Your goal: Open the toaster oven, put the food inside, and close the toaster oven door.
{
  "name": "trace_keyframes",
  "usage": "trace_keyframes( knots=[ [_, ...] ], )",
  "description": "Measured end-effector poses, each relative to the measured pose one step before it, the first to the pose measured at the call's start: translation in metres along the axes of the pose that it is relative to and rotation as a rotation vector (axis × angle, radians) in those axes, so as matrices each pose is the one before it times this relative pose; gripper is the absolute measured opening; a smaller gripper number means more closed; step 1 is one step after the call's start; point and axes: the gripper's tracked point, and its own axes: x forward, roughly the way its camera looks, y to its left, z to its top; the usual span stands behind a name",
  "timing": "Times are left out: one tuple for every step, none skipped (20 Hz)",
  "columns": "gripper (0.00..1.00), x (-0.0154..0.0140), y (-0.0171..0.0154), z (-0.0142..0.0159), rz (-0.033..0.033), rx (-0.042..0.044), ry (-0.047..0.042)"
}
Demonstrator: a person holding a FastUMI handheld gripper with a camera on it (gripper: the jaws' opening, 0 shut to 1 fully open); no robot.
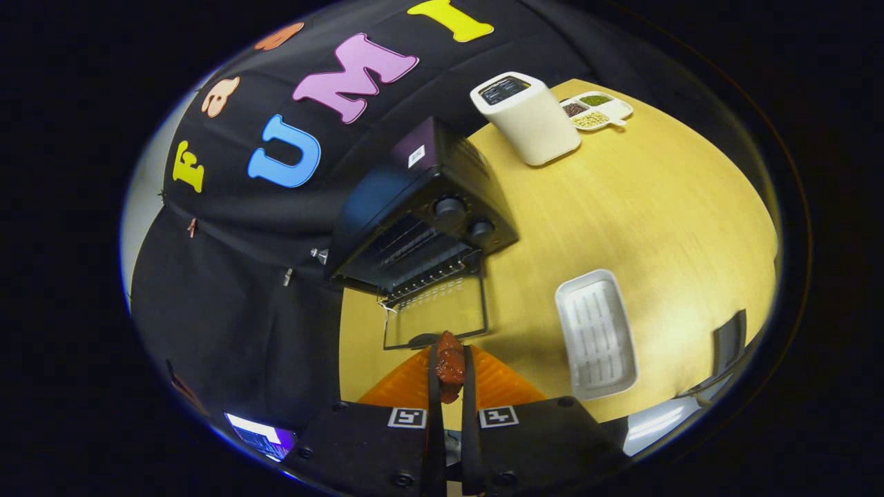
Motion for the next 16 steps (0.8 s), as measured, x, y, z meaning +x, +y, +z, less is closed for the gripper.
trace_keyframes(
  knots=[
    [0.13,0.00599,0.00838,-0.00495,0.00450,0.00212,-0.00578],
    [0.13,0.00537,0.00753,-0.00524,0.00395,0.00069,-0.00552],
    [0.13,0.00541,0.00812,-0.00440,0.00640,-0.00001,-0.00637],
    [0.13,0.00592,0.00805,-0.00420,0.01001,-0.00057,-0.00734],
    [0.13,0.00729,0.00885,-0.00409,0.01119,-0.00236,-0.00908],
    [0.13,0.00882,0.00634,-0.00237,0.00944,-0.00322,-0.01094],
    [0.13,0.00919,0.00462,-0.00261,0.00707,-0.00252,-0.01242],
    [0.13,0.00946,0.00400,-0.00251,0.00331,0.00219,-0.01234],
    [0.13,0.00902,0.00296,-0.00154,0.00475,0.00792,-0.01354],
    [0.13,0.00820,0.00378,-0.00193,0.00871,0.01073,-0.01534],
    [0.13,0.00975,0.00276,-0.00007,0.00752,0.01298,-0.01415],
    [0.13,0.00890,0.00128,-0.00082,0.00519,0.01377,-0.01689],
    [0.13,0.00996,0.00152,0.00174,0.00517,0.01300,-0.01988],
    [0.13,0.00916,0.00112,0.00254,0.00409,0.01188,-0.01943],
    [0.13,0.01023,0.00147,0.00352,0.00478,0.01272,-0.02097],
    [0.13,0.00904,0.00187,0.00506,0.00607,0.01255,-0.02955]
  ],
)
